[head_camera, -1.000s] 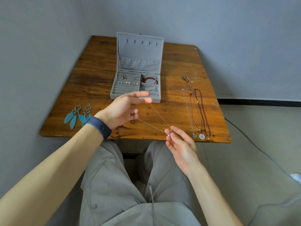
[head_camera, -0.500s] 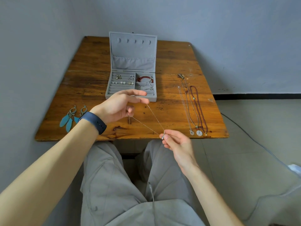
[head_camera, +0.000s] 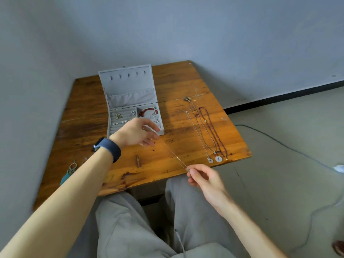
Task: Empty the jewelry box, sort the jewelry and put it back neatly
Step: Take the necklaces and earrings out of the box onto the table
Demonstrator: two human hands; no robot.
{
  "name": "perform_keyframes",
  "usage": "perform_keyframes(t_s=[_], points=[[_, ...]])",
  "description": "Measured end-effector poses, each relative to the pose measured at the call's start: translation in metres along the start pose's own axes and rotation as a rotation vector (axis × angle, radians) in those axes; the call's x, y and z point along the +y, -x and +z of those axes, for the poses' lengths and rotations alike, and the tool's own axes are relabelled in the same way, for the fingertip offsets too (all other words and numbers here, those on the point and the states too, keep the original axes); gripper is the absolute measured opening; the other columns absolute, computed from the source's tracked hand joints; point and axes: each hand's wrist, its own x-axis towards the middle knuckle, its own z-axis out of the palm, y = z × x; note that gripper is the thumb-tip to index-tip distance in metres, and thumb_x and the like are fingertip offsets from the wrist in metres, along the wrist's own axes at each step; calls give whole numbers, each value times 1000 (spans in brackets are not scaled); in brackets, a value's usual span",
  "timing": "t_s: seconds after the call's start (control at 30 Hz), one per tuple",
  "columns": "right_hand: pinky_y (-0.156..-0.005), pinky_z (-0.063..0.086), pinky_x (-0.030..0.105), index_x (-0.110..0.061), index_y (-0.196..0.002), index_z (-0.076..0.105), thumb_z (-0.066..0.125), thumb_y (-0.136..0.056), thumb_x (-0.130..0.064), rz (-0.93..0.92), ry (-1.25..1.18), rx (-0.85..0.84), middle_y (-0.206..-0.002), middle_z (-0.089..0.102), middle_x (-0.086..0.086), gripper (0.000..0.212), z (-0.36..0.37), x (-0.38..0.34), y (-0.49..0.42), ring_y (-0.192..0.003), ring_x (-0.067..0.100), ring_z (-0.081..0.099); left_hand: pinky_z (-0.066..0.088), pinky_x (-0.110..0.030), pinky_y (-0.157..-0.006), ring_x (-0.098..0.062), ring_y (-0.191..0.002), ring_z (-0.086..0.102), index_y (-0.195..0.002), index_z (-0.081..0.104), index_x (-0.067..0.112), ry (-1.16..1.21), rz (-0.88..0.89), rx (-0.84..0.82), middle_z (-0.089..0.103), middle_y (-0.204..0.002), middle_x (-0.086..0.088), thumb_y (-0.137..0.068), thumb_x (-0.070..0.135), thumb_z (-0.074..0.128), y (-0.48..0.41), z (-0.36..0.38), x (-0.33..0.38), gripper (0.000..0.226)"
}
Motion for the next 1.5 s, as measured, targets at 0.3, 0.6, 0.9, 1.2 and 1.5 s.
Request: perform_keyframes(t_s=[0.3,0.6,0.9,1.2,1.5], points=[[-65,57,22,-11,-97,76,72,-88,-8,-76,-111,362,-84,77,5,10,-52,-2,5,-77,20,74,55,-22,-72,2,-64,67,-92,72,26,-571,197,61,74,-80,14,-92,19,64,-49,45,48,11],[-71,58,22,-15,-97,76,71,-89,-6,-37,-143,557,-84,78,2,13,-105,-2,-10,-80,18,75,56,-36,-73,-29,-92,66,-111,68,32,-860,361,180,70,-105,-1,-99,27,51,-109,118,97,21],[-65,49,21,-27,-80,75,82,-77,-31,99,29,724,-72,74,-13,9,-121,4,-28,-68,1,68,47,-30,-65,-29,-89,66,-115,67,31,-945,420,182,71,-103,-2,-102,27,47,-154,150,122,23],[-65,52,26,-31,-74,72,79,-75,-37,156,191,737,-68,71,-20,9,-126,-3,-42,-69,2,67,44,-31,-63,-28,-88,65,-112,67,31,-970,445,168,70,-104,-1,-101,26,52,-176,154,127,20],[-55,42,20,-34,-73,68,79,-76,-36,119,287,718,-72,63,-26,12,-123,-7,-45,-69,-3,59,49,-31,-64,-26,-88,65,-104,69,34,-945,398,141,68,-104,1,-98,24,54,-180,153,114,19]])
